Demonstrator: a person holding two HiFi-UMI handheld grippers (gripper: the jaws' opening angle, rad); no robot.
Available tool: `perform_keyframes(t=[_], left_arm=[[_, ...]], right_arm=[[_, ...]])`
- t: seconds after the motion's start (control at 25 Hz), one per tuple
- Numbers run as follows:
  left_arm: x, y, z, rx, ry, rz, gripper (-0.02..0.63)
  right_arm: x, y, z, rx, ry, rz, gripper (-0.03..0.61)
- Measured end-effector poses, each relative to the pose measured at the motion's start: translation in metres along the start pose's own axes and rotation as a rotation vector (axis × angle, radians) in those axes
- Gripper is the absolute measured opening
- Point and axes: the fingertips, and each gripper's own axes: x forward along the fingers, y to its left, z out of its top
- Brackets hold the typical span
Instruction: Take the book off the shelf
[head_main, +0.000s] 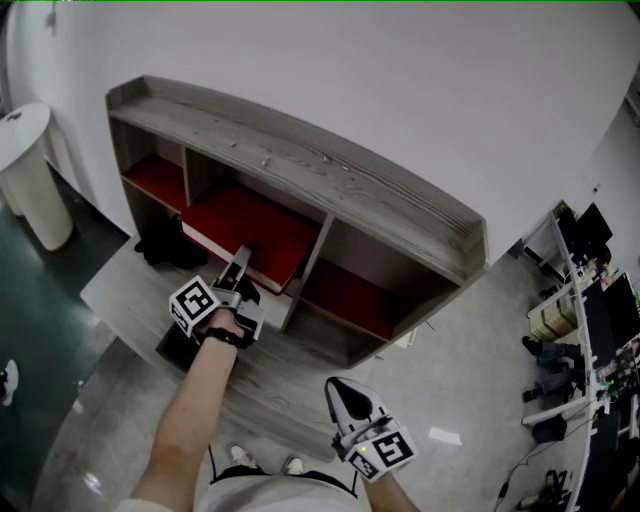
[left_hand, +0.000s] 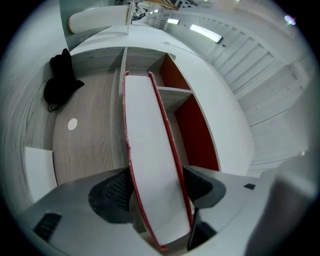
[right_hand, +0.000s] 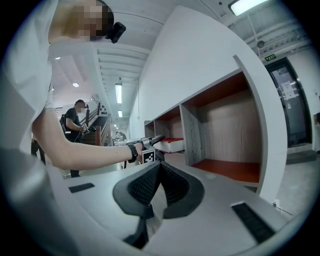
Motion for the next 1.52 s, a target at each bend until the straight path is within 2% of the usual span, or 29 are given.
perform_keyframes(t=[0.24,0.64,1.16,1.32,1.52], left_arm=[[0.011,0.005,-0.01,0.016,0.033,0.048,0.302],[-0.029,-0.008,-0.008,-0.087,-0.067,-0.079,0.267],[-0.093,-0.054,-0.005,0.026,-0.121,-0.157,0.262],[-0.112,-0.066,-0.002,0.085,-0.145,-0.171,0.264],[-0.14,-0.074,0.002,0.188,-0.171,-0.141,0.264]], right_arm=[[-0.013,-0.006,0.0,0.003,-0.006,-0.024,0.023],[-0.024,-0.009,0.001,0.004,-0.034,-0.01,0.023],[-0.027,0.005,0.004,0.014,-0.073,0.079,0.023],[-0.029,0.004,0.004,0.018,-0.077,0.102,0.023],[-0.028,0.004,0.004,0.023,-0.085,0.138,0.023]])
